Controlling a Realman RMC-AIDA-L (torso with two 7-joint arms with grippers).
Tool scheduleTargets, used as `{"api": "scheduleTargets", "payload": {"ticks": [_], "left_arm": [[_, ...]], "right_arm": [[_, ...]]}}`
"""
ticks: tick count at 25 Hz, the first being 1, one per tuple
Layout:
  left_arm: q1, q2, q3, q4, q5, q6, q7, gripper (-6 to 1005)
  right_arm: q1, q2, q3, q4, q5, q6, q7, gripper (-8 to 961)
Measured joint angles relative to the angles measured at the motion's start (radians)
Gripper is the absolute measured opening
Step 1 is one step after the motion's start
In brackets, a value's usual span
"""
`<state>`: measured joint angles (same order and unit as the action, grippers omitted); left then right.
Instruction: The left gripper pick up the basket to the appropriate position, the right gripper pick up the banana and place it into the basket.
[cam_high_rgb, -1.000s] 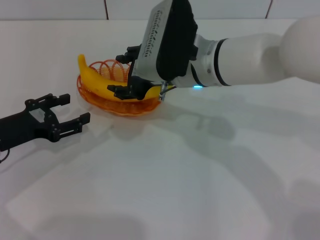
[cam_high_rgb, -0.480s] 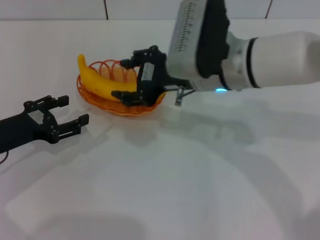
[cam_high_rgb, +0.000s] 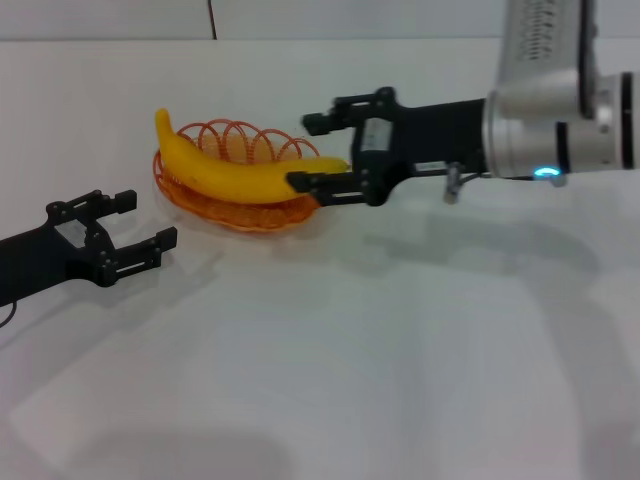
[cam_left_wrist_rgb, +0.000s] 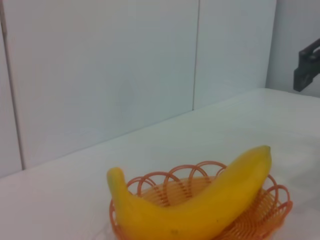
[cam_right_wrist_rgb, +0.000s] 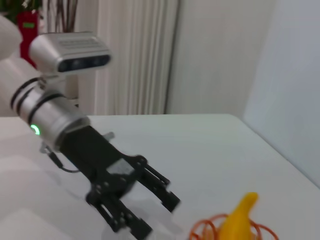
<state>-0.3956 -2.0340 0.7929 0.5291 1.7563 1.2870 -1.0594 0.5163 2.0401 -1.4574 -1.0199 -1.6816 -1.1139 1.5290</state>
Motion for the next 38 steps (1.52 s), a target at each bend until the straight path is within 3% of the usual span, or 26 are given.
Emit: {"api": "scheduleTargets", "payload": {"ticks": [8, 23, 38], "left_arm": [[0.007, -0.001, -0.004, -0.05, -0.049, 0.0, 0.083, 783], [0.025, -0.001, -0.004, -0.054, -0.054, 0.001, 0.09, 783], [0.03, -0.002, -0.01, -0.077, -0.056, -0.004, 0.129, 783]], "right_arm": [[-0.012, 0.0, 0.13, 0.132, 0.017, -0.069, -0.096, 681], [-0.036, -0.012, 0.309, 0.284, 0.011, -0.177, -0.219, 681], [-0.034, -0.017, 0.372, 0.353, -0.077, -0.181, -0.233, 681]]}}
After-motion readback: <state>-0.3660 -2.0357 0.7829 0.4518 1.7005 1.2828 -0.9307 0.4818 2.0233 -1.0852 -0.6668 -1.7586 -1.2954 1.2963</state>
